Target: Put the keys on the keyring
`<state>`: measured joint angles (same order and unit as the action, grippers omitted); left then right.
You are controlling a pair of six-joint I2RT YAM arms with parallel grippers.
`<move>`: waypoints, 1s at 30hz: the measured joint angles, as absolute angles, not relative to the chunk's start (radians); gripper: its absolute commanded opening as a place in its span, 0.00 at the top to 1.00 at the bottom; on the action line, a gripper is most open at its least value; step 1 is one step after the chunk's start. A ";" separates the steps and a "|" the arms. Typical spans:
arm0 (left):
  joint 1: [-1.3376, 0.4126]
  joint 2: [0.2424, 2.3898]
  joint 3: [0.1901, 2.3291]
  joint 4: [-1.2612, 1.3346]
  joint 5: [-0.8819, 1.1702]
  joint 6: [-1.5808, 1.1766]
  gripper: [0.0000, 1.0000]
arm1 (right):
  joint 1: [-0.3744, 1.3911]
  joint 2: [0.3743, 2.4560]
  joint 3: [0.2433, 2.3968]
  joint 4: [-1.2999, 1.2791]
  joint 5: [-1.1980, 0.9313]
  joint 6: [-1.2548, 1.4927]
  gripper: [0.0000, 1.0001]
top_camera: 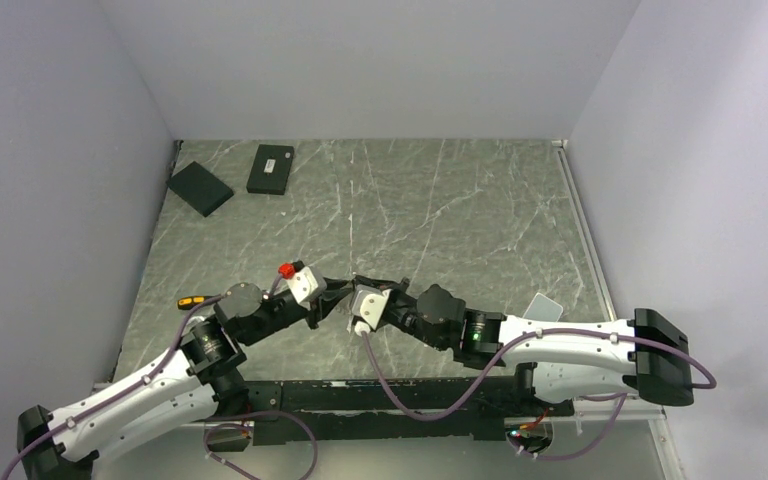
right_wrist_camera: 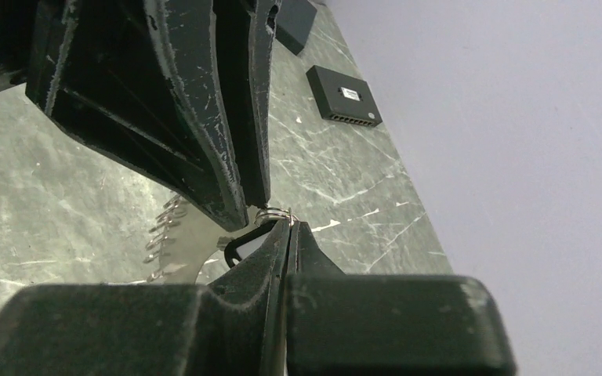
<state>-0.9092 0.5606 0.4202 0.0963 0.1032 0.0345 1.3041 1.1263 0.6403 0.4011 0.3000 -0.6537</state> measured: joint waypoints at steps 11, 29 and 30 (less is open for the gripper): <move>-0.909 0.611 0.421 0.131 0.136 0.092 0.73 | 1.295 1.116 0.641 0.383 0.270 -0.616 1.00; -0.912 0.606 0.421 0.149 0.147 0.184 0.86 | 1.290 1.078 0.645 0.341 0.201 -0.598 1.00; -0.913 0.606 0.421 0.150 0.152 0.189 0.90 | 1.289 1.077 0.645 0.340 0.198 -0.598 1.00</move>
<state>-0.9134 0.6064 0.4213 0.1497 0.1524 0.1894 1.2888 1.0767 0.6445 0.3401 0.1982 -0.5980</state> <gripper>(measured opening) 0.202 0.015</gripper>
